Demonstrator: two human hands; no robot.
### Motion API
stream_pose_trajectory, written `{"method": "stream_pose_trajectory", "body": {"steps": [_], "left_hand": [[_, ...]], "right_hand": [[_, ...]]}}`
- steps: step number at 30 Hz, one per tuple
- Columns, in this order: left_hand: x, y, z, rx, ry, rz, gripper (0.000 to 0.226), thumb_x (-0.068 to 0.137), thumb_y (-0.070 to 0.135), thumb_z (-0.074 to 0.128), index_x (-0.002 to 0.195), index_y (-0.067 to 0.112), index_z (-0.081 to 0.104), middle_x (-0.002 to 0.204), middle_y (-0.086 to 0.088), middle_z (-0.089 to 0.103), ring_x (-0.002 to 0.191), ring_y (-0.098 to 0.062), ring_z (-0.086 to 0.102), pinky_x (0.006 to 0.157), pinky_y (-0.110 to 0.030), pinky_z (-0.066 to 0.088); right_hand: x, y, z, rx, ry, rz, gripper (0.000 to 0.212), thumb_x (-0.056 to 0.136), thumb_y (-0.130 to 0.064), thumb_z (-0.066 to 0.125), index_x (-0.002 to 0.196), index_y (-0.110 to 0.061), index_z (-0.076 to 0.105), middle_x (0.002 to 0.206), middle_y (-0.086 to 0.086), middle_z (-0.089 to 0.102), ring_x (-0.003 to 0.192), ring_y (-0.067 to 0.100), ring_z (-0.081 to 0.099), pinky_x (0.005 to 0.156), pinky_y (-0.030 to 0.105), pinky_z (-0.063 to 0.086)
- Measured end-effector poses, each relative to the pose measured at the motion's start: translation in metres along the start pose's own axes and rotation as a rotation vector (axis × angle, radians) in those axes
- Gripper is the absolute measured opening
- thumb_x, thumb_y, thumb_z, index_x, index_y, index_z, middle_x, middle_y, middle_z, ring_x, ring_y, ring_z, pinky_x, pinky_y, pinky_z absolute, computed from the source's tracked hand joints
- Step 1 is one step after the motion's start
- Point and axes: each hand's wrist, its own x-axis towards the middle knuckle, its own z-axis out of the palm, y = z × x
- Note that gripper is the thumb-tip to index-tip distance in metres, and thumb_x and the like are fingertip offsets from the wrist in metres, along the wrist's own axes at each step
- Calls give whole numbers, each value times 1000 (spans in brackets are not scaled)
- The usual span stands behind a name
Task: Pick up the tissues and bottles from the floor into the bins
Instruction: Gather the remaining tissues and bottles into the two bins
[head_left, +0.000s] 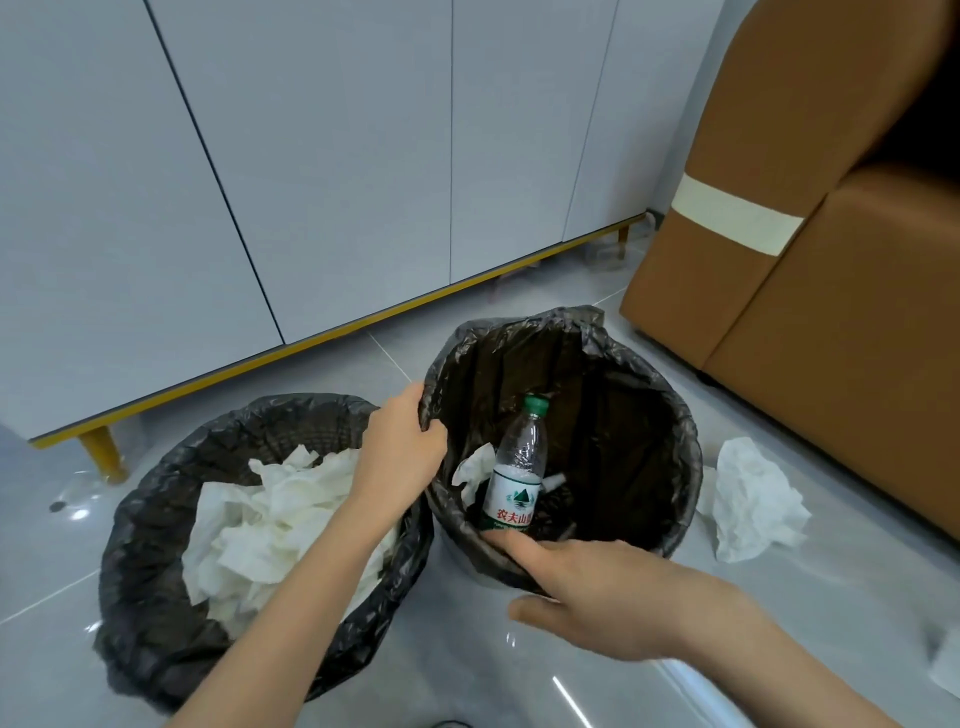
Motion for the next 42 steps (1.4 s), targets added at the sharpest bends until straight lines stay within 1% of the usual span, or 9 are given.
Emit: {"method": "stream_pose_trajectory", "body": {"steps": [2, 5, 10, 15, 21, 27, 30, 35, 42], "left_hand": [[-9, -4, 6, -42, 42, 30, 16, 91, 5, 47, 99, 15, 57, 61, 3, 50, 47, -10, 42, 48, -23, 31], [-20, -1, 14, -86, 68, 89, 28, 93, 8, 45, 114, 22, 56, 63, 4, 55, 44, -9, 42, 46, -19, 33], [-34, 6, 24, -103, 72, 152, 35, 94, 12, 47, 126, 24, 53, 69, -3, 60, 52, -14, 48, 54, -26, 38], [-44, 7, 28, -109, 36, 210, 41, 95, 13, 46, 133, 29, 48, 56, 7, 43, 47, -7, 41, 47, -18, 28], [-47, 9, 26, -116, -25, 252, 39, 96, 16, 45, 133, 28, 48, 57, 11, 45, 47, -3, 45, 49, -17, 29], [-53, 14, 25, -132, -73, 311, 40, 97, 14, 45, 136, 23, 46, 57, 16, 42, 52, 6, 48, 53, -9, 35], [-51, 16, 26, -137, -78, 328, 40, 98, 16, 43, 137, 23, 44, 68, 15, 42, 55, 5, 48, 56, -7, 35], [-38, 17, 28, -157, -49, 302, 36, 98, 14, 44, 132, 24, 48, 62, 17, 45, 58, 5, 50, 57, -6, 35], [5, 17, 39, -220, 25, 46, 34, 99, 13, 42, 132, 19, 49, 97, 8, 58, 86, -13, 56, 75, -23, 39]], "right_hand": [[-2, 2, -11, 247, -127, 28, 47, 100, -50, 27, 144, -35, 28, 140, -5, 46, 126, 15, 44, 105, 30, 33], [8, 8, -24, 385, -131, 96, 45, 102, -45, 27, 137, -27, 48, 134, -6, 52, 113, 8, 50, 99, 20, 37], [68, 29, -22, 69, 112, 232, 31, 94, -12, 42, 118, -8, 60, 122, 15, 58, 114, 31, 54, 88, 30, 46], [112, 47, -5, -32, 92, 391, 40, 95, -10, 45, 134, -6, 48, 138, 16, 47, 120, 32, 51, 96, 38, 47], [139, 70, 27, -156, 7, 528, 68, 97, -21, 45, 153, -23, 7, 157, 22, -10, 143, 39, 18, 109, 45, 31], [151, 81, 44, -54, 45, 628, 70, 98, -21, 45, 154, -19, 2, 157, 15, -21, 145, 37, 8, 109, 45, 30], [152, 84, 49, -12, 122, 617, 64, 96, -21, 44, 152, -17, 13, 160, 1, -10, 143, 30, 21, 107, 42, 33], [143, 86, 35, 188, 370, 582, 35, 94, -19, 46, 126, -6, 53, 132, 16, 53, 117, 31, 54, 95, 36, 45], [115, 78, -4, 316, 557, 494, 23, 87, -16, 55, 94, -1, 72, 97, 19, 70, 95, 33, 65, 71, 29, 46]]}}
